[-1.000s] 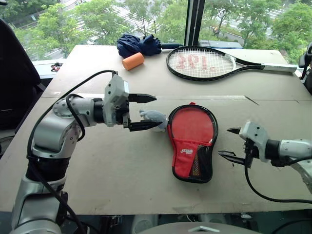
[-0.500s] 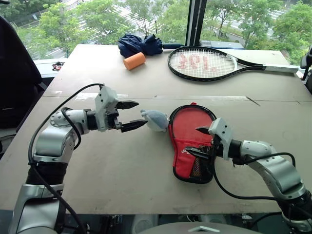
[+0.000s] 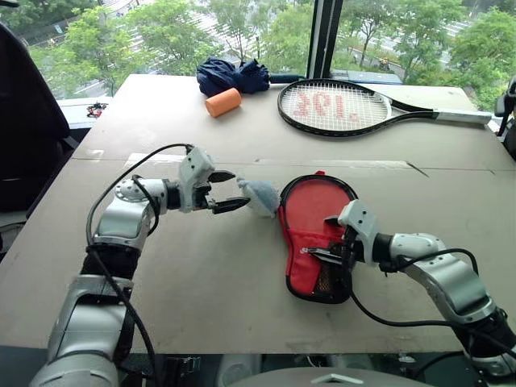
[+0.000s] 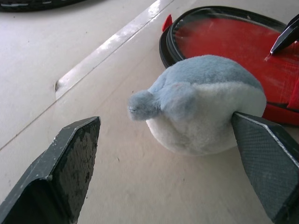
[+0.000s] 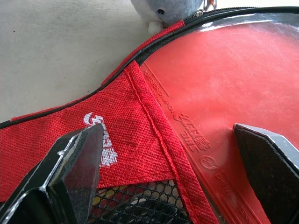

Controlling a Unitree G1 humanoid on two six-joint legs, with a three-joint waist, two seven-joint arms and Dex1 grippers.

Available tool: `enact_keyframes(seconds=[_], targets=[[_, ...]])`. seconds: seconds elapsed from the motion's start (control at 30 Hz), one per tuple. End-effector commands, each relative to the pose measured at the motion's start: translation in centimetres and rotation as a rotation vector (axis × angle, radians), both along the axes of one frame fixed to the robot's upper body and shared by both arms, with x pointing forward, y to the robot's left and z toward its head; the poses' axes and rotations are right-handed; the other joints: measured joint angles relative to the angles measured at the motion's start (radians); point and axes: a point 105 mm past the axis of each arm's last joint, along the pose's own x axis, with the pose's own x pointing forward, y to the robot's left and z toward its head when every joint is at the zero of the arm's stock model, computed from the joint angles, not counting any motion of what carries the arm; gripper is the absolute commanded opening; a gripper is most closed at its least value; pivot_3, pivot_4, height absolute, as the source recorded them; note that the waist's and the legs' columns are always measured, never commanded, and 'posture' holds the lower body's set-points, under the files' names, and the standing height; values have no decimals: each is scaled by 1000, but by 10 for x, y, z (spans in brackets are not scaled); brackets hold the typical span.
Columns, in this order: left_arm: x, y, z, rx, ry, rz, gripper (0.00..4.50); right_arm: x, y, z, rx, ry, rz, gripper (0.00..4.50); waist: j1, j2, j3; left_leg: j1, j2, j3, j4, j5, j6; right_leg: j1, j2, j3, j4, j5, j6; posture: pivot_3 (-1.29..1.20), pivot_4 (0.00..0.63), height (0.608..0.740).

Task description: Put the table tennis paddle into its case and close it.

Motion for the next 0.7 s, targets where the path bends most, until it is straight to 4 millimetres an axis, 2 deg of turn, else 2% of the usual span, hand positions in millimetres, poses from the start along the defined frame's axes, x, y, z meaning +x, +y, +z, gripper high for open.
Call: enact_keyframes(seconds=[0.03,0.3,0.4,0.6,0.63,0.67,0.7], targets=[[2,-6,1,13,-12,-54,4500,-3,-7,-19,-52,64,-38,4438,-5,1,0,0,0,0,0,0,0,0,0,0,0,0,0,0,150,740],[2,-22,-11,24,86,-166,4500,-2,-5,-19,-42,58,-75,4438,-3,1,0,0,0,0,0,0,0,0,0,0,0,0,0,0,150,740],[0,-30,-15,2,125,-203,3747,-3,-5,-20,-42,55,-79,4500,-3,1,-1,0,0,0,1,0,0,0,0,0,1,0,0,0,150,740],[1,-30,-12,-30,135,-215,913,-2,-8,-22,-50,65,-100,4500,-3,1,-1,0,0,-1,1,0,0,0,0,0,1,0,0,0,150,740],[5,-29,-8,-37,123,-201,696,-3,-8,-23,-53,68,-99,4500,-2,1,-1,0,0,-1,1,0,0,0,0,0,1,0,0,0,150,740],[8,-28,-5,-41,111,-190,270,-3,-8,-24,-57,72,-99,4500,-2,1,-1,0,0,-1,1,0,0,0,0,0,1,0,0,0,150,740],[14,-28,0,-40,86,-171,112,-3,-8,-25,-63,77,-98,4500,-1,1,-1,0,0,-1,1,0,0,0,0,0,1,0,0,0,150,740]])
